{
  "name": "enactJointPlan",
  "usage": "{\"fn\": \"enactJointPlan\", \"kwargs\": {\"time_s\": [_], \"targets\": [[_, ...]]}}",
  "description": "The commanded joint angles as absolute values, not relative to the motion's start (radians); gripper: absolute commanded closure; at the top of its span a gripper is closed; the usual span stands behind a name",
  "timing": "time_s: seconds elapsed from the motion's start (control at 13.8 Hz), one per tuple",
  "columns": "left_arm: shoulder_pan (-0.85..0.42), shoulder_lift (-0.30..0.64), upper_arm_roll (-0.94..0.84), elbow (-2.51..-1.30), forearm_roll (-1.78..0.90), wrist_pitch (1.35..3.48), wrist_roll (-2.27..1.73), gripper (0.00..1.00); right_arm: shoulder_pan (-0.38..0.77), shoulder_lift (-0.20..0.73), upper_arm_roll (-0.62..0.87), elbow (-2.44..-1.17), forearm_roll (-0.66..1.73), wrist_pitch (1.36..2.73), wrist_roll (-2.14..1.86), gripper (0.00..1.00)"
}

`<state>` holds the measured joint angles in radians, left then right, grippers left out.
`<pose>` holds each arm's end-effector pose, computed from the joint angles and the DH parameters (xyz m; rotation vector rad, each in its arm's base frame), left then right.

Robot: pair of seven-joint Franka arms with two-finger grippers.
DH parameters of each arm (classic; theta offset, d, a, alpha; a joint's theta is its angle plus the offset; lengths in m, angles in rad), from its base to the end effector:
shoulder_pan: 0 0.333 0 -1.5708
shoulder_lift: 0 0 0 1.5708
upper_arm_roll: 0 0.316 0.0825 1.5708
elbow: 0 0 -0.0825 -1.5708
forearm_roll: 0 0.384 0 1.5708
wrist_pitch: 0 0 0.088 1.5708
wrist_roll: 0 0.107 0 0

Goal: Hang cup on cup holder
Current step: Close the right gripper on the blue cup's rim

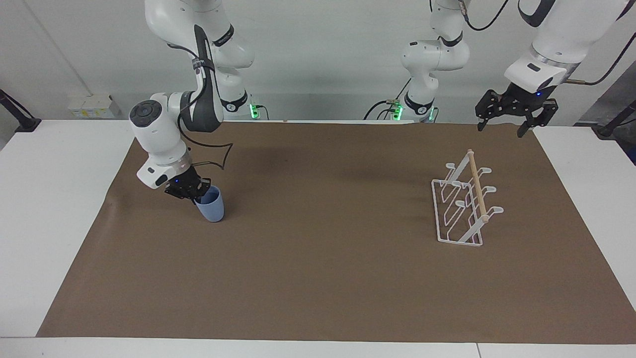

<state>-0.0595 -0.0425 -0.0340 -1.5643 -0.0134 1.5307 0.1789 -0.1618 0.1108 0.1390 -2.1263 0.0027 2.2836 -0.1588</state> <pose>0.5349 -0.0521 0.6472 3.1009 -0.4259 0.0147 0.5625 -0.0137 0.3632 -3.1207 -0.2080 -0.0765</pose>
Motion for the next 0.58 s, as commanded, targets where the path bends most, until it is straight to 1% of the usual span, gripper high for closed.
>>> {"fn": "enactJointPlan", "kwargs": {"time_s": [0.0, 0.14, 0.22, 0.36, 0.51], "targets": [[-0.057, -0.068, -0.031, -1.591, -0.023, 1.526, 0.183, 0.0, -0.166, 0.097, 0.143, -2.132, -0.008, 2.269, -0.144, 1.0], [-0.057, -0.067, -0.031, -1.591, -0.023, 1.526, 0.183, 0.0, -0.167, 0.101, 0.143, -2.103, -0.008, 2.231, -0.147, 1.0], [-0.057, -0.069, -0.031, -1.591, -0.023, 1.526, 0.183, 0.0, -0.167, 0.097, 0.141, -2.074, -0.008, 2.191, -0.149, 1.0], [-0.057, -0.067, -0.031, -1.591, -0.023, 1.526, 0.181, 0.0, -0.167, 0.089, 0.141, -1.979, -0.008, 2.078, -0.15, 1.0], [-0.057, -0.067, -0.031, -1.591, -0.023, 1.526, 0.183, 0.0, -0.169, 0.078, 0.141, -1.899, -0.008, 1.998, -0.153, 1.0]]}}
